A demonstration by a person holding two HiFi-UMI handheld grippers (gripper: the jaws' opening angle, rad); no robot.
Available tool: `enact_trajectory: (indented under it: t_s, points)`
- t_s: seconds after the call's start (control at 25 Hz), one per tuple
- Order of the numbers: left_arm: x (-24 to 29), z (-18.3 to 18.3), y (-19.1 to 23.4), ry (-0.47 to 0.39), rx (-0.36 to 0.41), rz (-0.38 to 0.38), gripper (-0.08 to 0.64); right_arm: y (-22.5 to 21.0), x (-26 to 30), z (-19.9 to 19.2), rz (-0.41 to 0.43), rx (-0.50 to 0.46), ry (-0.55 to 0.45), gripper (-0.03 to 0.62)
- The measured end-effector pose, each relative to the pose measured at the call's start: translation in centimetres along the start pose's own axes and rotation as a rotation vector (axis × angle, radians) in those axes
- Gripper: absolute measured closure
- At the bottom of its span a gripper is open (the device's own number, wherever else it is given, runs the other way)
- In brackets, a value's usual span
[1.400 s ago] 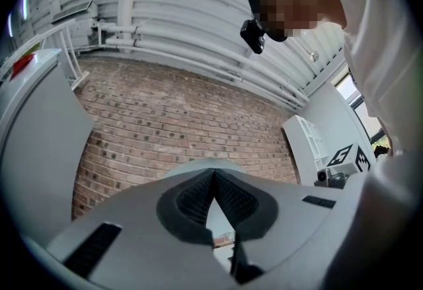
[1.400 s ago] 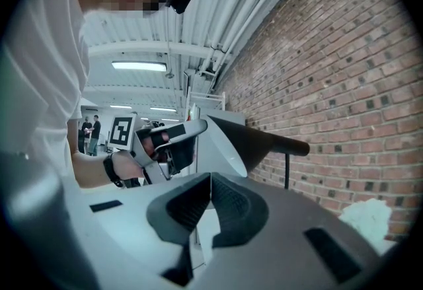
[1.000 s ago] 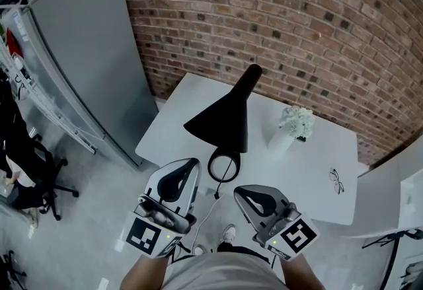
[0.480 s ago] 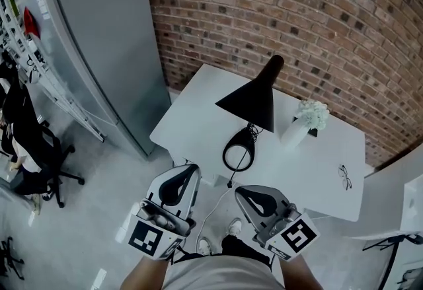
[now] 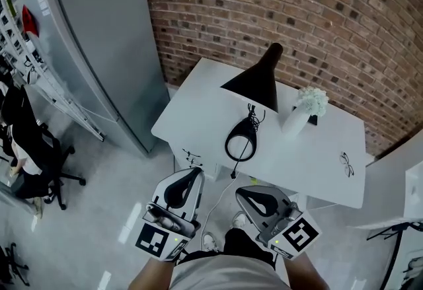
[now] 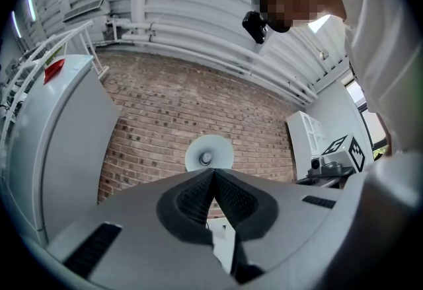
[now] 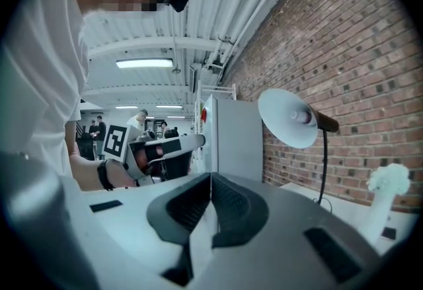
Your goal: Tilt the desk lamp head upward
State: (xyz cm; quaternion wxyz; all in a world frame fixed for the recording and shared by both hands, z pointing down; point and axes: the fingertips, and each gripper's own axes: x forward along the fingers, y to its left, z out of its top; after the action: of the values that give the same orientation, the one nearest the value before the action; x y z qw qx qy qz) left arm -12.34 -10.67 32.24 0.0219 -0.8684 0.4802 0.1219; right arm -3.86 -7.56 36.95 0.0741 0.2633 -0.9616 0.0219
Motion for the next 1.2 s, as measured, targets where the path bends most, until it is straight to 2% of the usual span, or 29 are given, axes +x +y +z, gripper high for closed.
enact_trajectory:
  t_s: [0.36, 0.88, 1.04, 1.2]
  points:
    - [0.3, -0.7, -1.9, 0.004, -0.021, -0.045, 0.552, 0.0, -2.0, -0.2, -0.042, -0.007, 0.014, 0.574]
    - [-0.4, -1.3, -3.2, 0.025, -0.018, -0.058, 0.552, 1.2, -3.4, -1.0, -0.043, 0.012, 0.014, 0.574]
    - [-0.7, -0.8, -3.4, 0.017, -0.005, -0.051, 0.552, 1.2, -3.6, -0.6, -0.045, 0.004, 0.003, 0.574]
    - [-1.6, -0.2, -2.2, 0.009, 0.008, -0.01, 0.552, 0.3, -4.2, -0.1, -0.09, 0.001, -0.013, 0.574]
